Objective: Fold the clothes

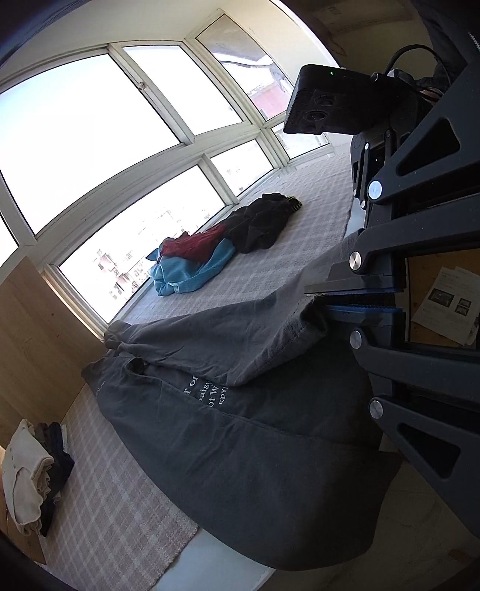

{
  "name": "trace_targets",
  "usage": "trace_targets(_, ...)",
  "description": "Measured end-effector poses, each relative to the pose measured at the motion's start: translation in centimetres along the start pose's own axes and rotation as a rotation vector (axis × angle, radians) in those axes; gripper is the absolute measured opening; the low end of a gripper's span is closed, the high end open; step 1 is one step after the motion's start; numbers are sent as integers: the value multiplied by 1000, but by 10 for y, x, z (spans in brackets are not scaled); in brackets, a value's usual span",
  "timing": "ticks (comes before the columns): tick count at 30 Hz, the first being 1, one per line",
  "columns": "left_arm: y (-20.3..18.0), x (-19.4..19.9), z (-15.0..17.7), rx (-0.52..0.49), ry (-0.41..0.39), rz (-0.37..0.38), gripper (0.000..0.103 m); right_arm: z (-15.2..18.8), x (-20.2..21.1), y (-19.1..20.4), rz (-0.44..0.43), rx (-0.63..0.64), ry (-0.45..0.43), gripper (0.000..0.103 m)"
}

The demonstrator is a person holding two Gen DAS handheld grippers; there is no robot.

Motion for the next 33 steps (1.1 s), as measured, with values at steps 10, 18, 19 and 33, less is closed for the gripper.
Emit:
trace_targets(10,47,-11,44,70,92,-45,1,52,-32,-6,82,-24,264,4)
trace_targets(18,47,13,21,60,13,-60,4,19,-15,-14,75,-54,161,13)
trace_targets(19,46,12,18,55,21,-64,6,17,-17,-13,74,-53,161,15)
trace_targets(33,38,-7,23,-34,117,-135,16,11,-35,1,127,24,170,37)
Point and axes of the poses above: each gripper's, at about its wrist camera, not at the fingertips, and x roughly against the way its jaws point, y to its left, z to its underside, the point moved 4 cm from there along -x, roughly the way its jaws point, and after that the axes turned 2 degrees about -z, right-handed, at the moved point
